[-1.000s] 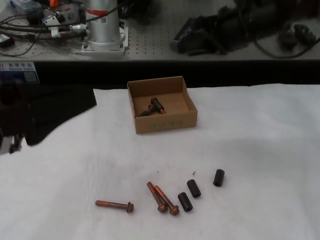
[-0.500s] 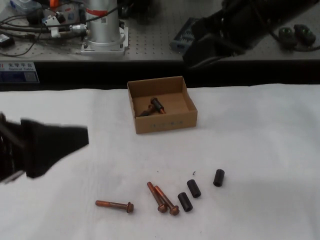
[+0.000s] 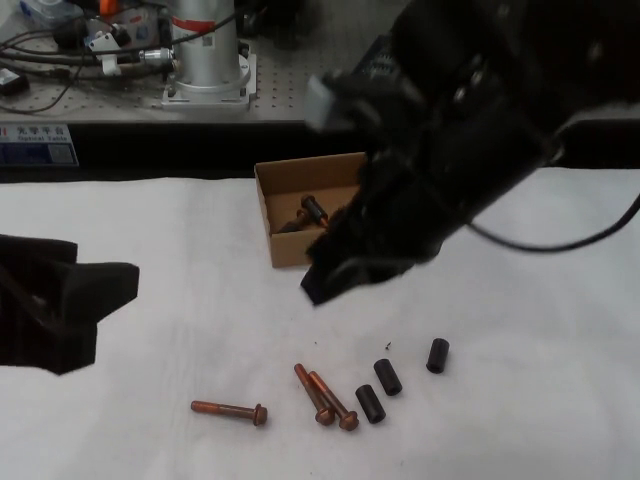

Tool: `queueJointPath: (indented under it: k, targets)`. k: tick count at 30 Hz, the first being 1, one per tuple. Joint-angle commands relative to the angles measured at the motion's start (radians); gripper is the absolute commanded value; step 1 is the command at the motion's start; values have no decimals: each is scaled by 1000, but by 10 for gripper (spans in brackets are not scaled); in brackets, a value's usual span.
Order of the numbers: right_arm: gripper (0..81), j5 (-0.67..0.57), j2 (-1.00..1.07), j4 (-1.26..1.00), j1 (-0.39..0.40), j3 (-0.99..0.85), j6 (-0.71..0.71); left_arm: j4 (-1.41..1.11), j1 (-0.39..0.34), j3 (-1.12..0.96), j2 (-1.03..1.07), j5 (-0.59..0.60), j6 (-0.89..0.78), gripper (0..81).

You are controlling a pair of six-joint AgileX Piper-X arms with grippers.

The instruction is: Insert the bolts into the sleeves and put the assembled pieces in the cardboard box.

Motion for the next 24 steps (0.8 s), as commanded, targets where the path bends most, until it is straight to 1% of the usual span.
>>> queueJointPath:
  k: [1,6,8,13,18,22,24]
  targets:
    - [184,-9,-18,-28,6,7,11,40,3,-12,-8,-21,126,411]
    - [184,-23,-20,-28,15,33,50,193,3,-12,40,-50,418,411]
    - [184,-41,-24,-28,19,36,50,213,3,-12,77,-50,494,411]
    - [184,-58,-64,-15,18,36,50,196,3,-12,184,-32,625,411]
    - [184,-55,-150,-5,18,36,50,196,3,-12,315,30,770,411]
    - [184,-44,-227,-5,18,36,50,196,-13,-12,403,33,836,411]
    - [184,-17,-259,-5,18,38,48,196,-28,-12,435,30,839,411]
